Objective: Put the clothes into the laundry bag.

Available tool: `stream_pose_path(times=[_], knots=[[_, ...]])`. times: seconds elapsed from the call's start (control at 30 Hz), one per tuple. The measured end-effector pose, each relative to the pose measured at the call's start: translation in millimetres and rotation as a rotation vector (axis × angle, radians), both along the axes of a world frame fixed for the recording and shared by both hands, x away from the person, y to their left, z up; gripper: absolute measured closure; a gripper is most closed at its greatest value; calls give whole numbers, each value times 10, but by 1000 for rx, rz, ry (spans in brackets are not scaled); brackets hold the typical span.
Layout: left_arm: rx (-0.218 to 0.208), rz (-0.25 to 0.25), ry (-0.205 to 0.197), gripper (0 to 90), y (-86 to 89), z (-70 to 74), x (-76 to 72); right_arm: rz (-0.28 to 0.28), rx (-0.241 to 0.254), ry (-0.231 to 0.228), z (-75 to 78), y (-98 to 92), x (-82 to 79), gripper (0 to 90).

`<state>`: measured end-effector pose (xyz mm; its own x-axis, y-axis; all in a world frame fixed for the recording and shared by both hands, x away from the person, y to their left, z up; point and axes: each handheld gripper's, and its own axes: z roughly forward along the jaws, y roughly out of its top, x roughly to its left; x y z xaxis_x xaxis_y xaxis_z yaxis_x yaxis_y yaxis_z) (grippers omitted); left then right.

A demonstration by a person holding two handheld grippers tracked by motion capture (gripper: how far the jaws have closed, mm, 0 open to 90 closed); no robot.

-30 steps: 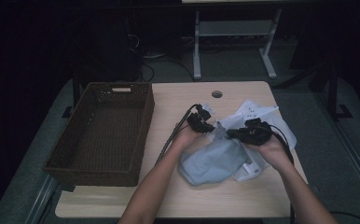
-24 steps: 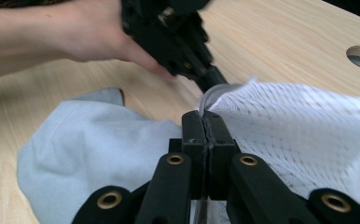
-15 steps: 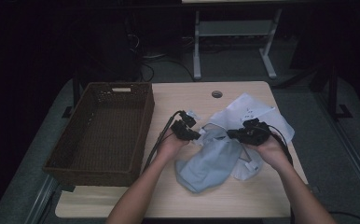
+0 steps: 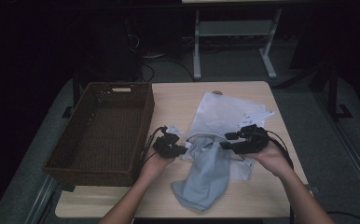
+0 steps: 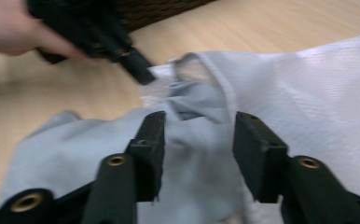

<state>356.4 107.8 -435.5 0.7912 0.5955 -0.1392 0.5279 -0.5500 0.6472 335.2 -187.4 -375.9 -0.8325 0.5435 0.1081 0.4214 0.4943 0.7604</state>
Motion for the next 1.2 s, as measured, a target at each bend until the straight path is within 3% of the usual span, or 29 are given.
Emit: stream_pose_path(times=[0.17,0.3,0.47,0.63,0.73,0.83,0.93,1.0,1.1,1.2], knots=[[11,3,-1,893,25,-49,-30,83,4,3,-38,232,-202,427],[6,3,-3,893,31,-54,-48,147,-22,-18,-60,429,-333,360],[18,-1,-7,893,38,-67,-57,183,-153,-10,-313,639,-366,306],[21,0,-6,893,46,-85,-53,174,-195,2,-510,693,-325,321],[26,-1,-8,893,47,-88,-50,178,-248,-2,-615,736,-323,361],[27,-1,-6,893,51,-93,-47,175,-288,-26,-701,773,-329,460],[28,-3,-4,894,47,-96,-50,166,-333,-71,-717,790,-355,640],[30,-4,0,895,42,-98,-51,162,-332,-73,-711,782,-360,715],[37,-10,6,896,43,-96,-52,157,-313,-88,-651,747,-358,744],[35,-11,9,896,42,-99,-51,96,-276,-128,-553,676,-343,750]])
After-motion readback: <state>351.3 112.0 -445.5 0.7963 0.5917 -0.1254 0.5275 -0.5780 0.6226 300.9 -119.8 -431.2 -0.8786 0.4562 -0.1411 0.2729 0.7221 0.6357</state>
